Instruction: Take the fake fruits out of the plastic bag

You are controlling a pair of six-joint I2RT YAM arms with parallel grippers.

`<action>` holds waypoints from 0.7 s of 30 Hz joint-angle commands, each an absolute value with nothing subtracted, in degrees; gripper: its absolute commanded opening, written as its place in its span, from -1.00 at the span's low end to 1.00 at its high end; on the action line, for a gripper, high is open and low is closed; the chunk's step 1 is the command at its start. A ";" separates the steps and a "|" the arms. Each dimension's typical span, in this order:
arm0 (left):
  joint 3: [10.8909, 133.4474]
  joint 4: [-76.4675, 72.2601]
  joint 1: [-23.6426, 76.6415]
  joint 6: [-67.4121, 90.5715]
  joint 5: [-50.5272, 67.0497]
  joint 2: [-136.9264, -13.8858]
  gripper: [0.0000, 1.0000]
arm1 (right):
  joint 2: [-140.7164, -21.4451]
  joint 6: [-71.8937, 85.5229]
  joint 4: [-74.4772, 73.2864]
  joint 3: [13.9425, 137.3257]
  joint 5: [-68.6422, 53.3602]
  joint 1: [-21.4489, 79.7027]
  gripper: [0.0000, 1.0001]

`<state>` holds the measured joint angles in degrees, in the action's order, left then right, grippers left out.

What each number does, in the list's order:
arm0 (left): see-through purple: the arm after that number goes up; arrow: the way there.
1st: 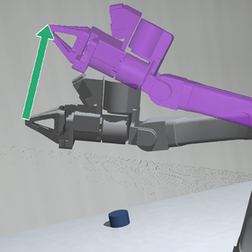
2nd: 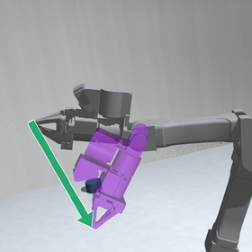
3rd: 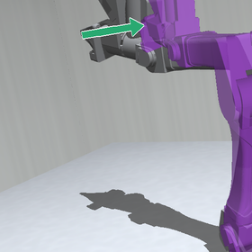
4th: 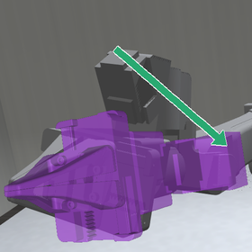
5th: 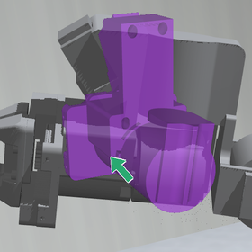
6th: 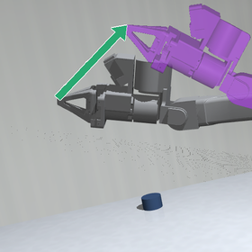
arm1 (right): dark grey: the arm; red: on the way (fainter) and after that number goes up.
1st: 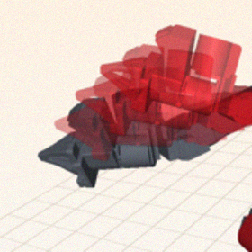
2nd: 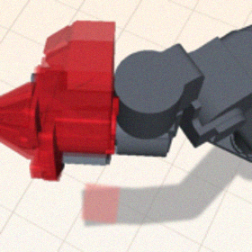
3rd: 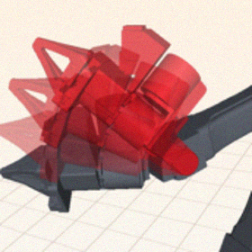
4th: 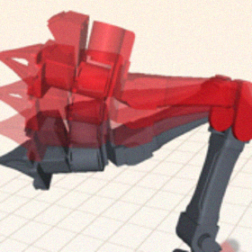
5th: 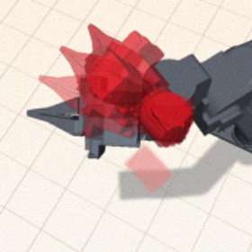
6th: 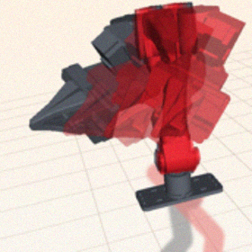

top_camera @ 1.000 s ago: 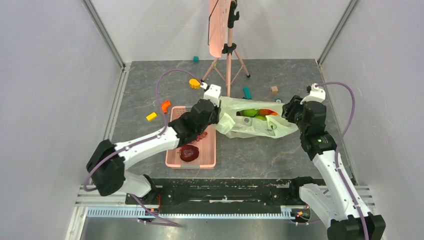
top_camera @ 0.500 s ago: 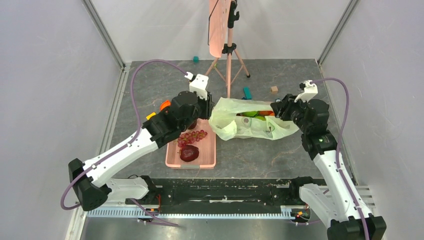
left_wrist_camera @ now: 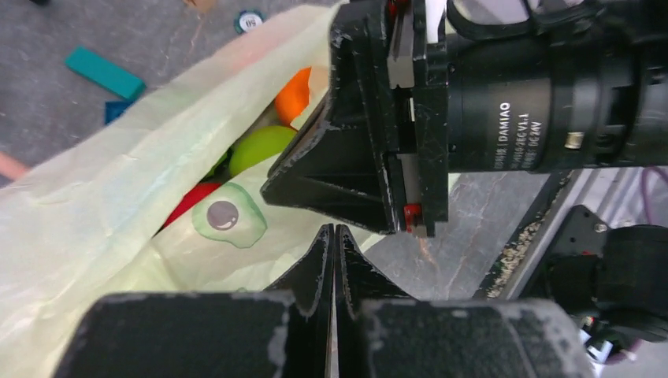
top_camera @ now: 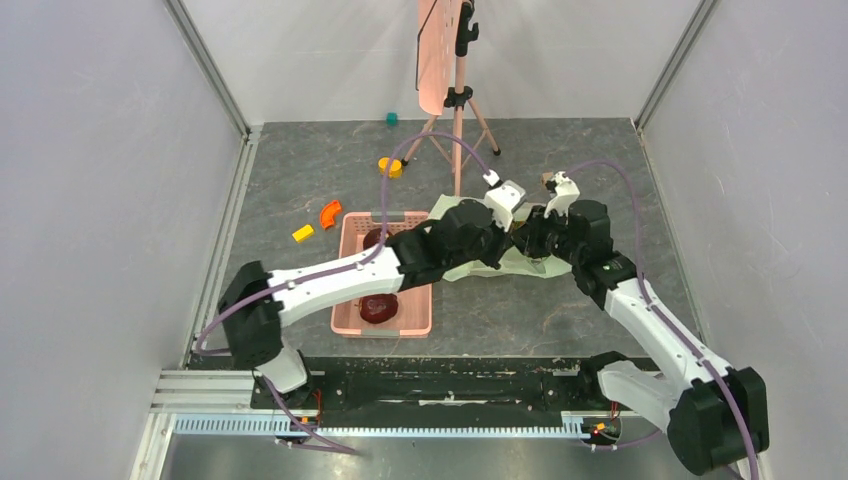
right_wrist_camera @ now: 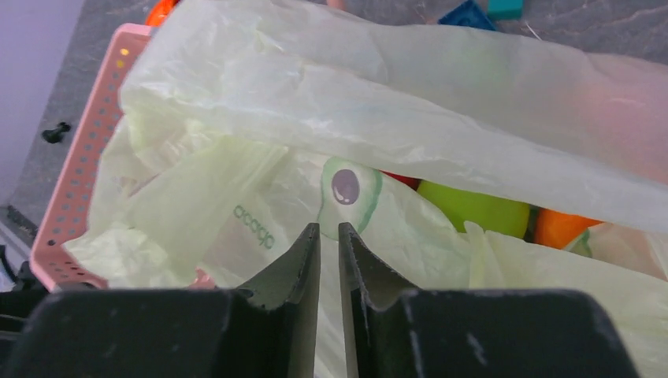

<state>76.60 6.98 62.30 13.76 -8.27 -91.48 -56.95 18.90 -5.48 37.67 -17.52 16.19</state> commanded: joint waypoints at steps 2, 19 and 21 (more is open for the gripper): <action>74.90 -3.78 61.67 14.85 -10.13 -97.04 -0.96 | -61.10 20.07 -2.38 37.35 -8.57 17.14 -0.69; 80.05 -11.43 56.30 12.01 -19.89 -111.95 -0.96 | -68.25 23.72 1.80 36.52 -3.49 17.14 -0.76; 81.34 -10.73 56.07 11.48 -20.85 -113.57 -0.96 | -68.29 23.71 1.93 36.26 -3.52 17.14 -0.76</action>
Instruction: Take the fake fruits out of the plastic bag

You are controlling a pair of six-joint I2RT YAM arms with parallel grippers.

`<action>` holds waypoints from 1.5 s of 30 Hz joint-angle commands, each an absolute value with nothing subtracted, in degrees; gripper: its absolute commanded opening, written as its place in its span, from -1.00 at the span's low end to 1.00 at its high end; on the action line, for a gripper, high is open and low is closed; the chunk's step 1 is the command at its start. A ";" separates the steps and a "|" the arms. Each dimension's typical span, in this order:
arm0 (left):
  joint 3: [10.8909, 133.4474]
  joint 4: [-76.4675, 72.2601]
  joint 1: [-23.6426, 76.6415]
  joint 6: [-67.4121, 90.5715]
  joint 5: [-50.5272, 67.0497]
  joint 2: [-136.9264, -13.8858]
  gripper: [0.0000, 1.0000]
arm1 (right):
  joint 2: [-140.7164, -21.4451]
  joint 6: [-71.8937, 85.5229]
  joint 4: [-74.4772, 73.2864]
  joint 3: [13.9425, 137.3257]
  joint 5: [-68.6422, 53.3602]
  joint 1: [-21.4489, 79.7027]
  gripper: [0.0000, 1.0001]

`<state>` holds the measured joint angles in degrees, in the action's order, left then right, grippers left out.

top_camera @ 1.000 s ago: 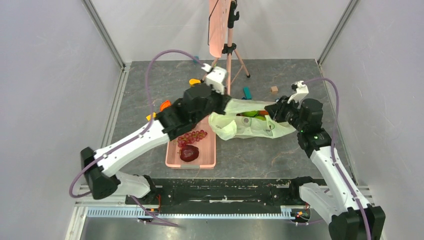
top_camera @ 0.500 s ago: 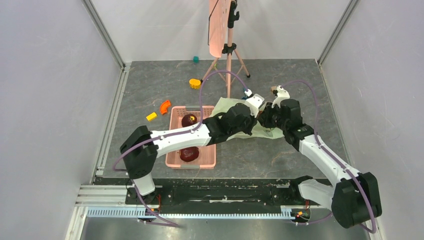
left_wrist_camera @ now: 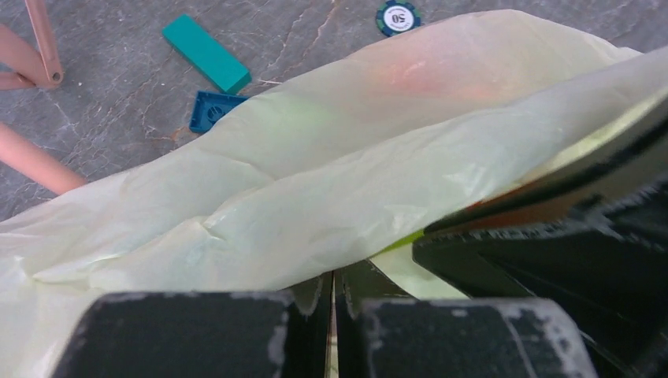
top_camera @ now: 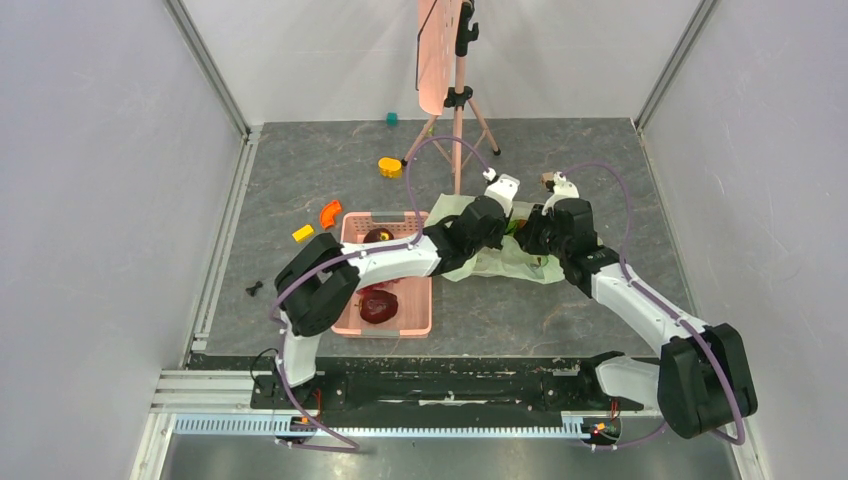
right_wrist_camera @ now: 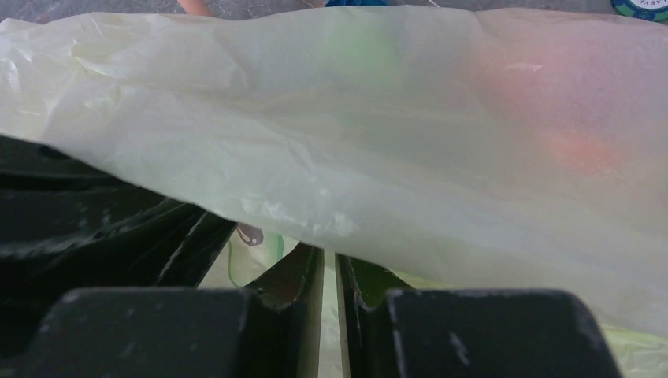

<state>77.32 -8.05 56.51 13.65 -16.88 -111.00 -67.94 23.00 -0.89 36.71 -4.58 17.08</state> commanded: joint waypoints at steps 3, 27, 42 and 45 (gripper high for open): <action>83.41 -7.82 56.03 11.12 -21.23 -115.85 -0.96 | -68.49 23.67 2.11 36.04 -3.26 17.14 -0.76; 66.08 -11.74 60.51 17.74 -16.41 -109.52 -0.96 | -77.38 25.99 7.38 38.58 -3.74 17.27 -0.75; 65.48 -12.92 68.40 17.37 -15.18 -110.41 -0.96 | -80.31 28.12 13.88 41.95 1.11 17.84 -0.59; 63.50 -13.68 70.33 17.98 -15.46 -110.41 -0.96 | -82.62 27.78 14.26 44.95 1.05 17.84 -0.59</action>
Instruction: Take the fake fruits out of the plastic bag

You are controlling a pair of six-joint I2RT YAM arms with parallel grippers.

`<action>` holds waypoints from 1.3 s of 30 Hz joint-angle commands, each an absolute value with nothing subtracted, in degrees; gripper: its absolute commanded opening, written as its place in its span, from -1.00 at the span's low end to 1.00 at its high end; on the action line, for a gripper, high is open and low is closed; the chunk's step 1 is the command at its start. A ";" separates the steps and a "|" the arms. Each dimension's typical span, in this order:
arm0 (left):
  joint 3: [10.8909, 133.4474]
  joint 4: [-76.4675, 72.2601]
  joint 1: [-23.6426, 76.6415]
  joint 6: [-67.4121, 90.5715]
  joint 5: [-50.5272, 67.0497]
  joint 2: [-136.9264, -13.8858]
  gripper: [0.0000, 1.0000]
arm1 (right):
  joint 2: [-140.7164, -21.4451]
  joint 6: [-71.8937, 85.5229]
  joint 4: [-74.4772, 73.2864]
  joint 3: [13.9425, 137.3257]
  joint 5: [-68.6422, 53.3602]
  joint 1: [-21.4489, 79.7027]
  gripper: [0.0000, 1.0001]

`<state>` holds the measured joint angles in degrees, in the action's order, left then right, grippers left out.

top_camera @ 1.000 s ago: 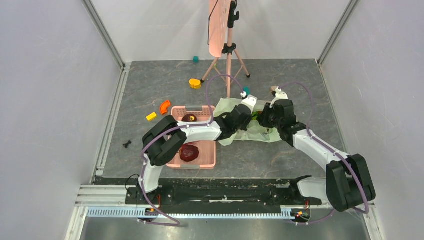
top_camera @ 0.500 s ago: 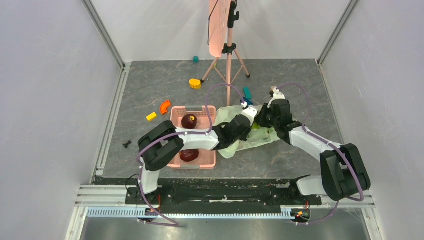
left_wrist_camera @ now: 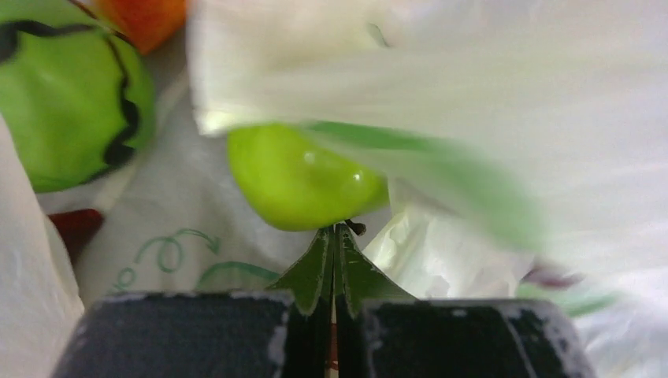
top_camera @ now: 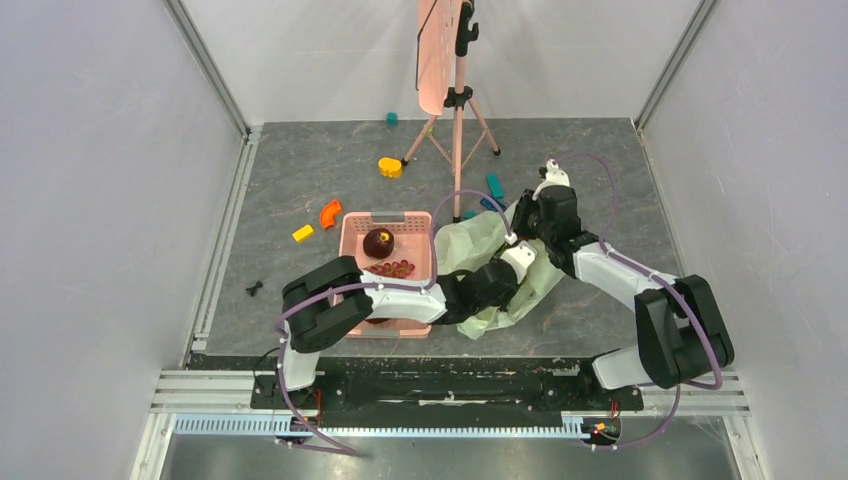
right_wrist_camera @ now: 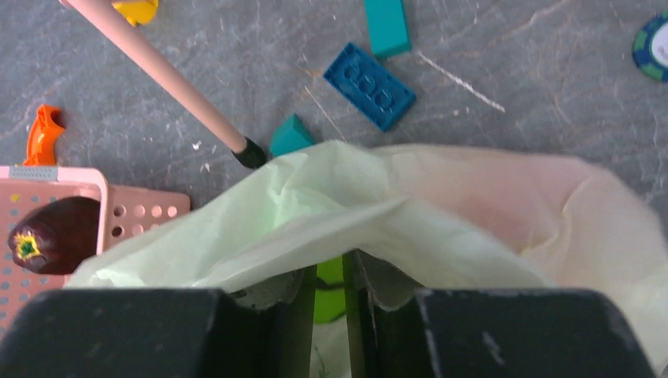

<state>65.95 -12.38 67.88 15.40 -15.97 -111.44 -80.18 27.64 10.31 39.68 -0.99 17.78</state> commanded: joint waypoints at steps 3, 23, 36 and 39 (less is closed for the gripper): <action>61.32 -14.40 72.07 19.07 -16.21 -109.77 -0.96 | -84.33 27.75 14.46 47.15 1.53 17.67 -0.59; 57.63 -15.16 74.15 18.13 -26.46 -97.76 -0.65 | -69.29 24.24 5.46 38.97 -6.49 20.37 -0.29; 50.84 -18.28 73.81 19.33 -31.81 -90.16 -0.65 | -57.53 23.99 -4.05 29.71 -3.44 25.95 -0.29; 48.14 -18.66 73.83 19.75 -32.52 -88.39 -0.69 | -55.11 23.93 -8.54 28.83 0.29 26.15 -0.30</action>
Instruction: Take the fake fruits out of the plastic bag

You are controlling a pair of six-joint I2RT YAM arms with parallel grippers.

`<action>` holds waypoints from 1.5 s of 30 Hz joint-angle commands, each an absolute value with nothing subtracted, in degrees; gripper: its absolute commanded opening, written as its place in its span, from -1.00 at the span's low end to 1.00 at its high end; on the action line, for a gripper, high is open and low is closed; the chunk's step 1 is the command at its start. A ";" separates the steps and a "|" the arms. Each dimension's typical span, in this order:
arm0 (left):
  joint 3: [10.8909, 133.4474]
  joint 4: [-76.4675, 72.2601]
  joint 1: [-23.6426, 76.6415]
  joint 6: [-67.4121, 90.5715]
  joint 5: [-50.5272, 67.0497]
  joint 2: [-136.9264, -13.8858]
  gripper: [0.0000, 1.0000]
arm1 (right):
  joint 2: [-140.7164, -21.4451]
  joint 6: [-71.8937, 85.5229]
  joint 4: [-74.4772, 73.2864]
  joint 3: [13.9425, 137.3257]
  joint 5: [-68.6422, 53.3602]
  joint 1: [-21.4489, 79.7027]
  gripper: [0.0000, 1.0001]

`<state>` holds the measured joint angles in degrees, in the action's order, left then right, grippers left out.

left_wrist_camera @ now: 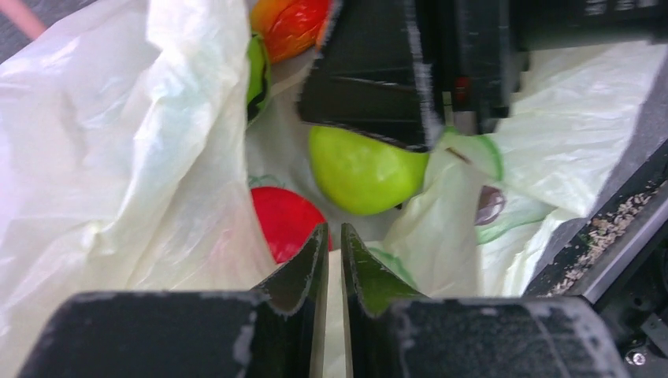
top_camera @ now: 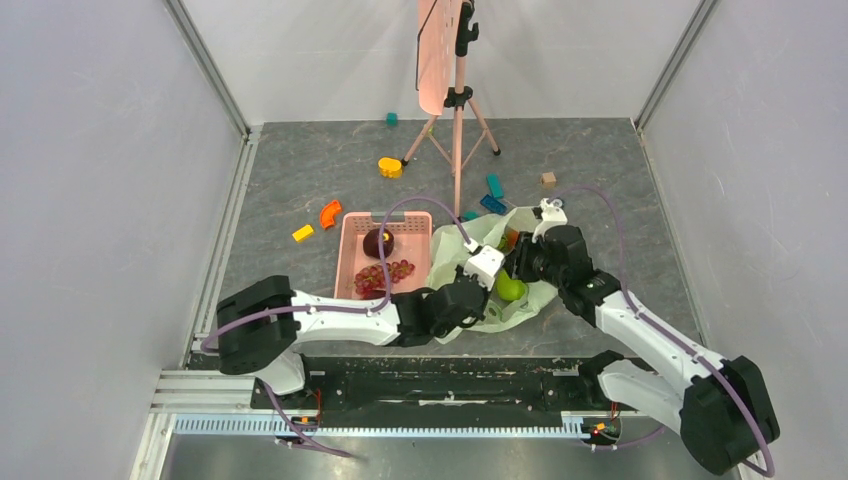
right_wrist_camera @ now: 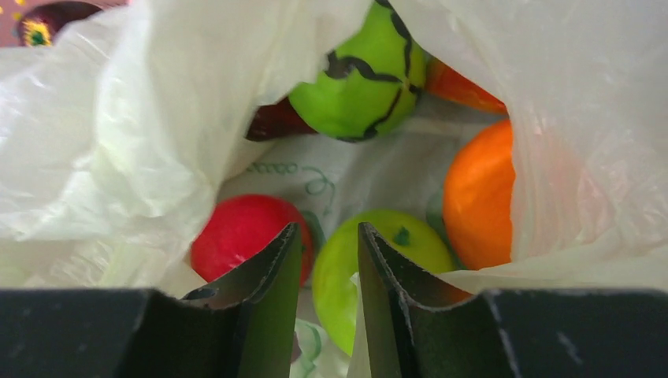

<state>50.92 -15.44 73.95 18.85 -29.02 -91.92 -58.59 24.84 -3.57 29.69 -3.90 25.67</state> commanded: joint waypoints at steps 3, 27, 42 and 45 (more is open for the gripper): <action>46.17 -19.22 73.83 20.63 -32.02 -87.97 -0.73 | -53.75 23.65 -11.69 28.58 2.96 26.26 -0.21; 41.55 -21.74 73.82 25.54 -29.15 -89.16 -0.81 | -61.60 20.53 -11.91 26.91 1.98 30.74 0.56; 40.36 -22.62 73.83 26.79 -29.62 -88.76 -0.81 | -58.82 18.40 -19.26 27.20 2.64 32.43 0.85; 40.36 -22.59 73.83 26.75 -29.62 -88.67 -0.81 | -57.63 19.54 -17.42 26.42 4.06 32.43 0.48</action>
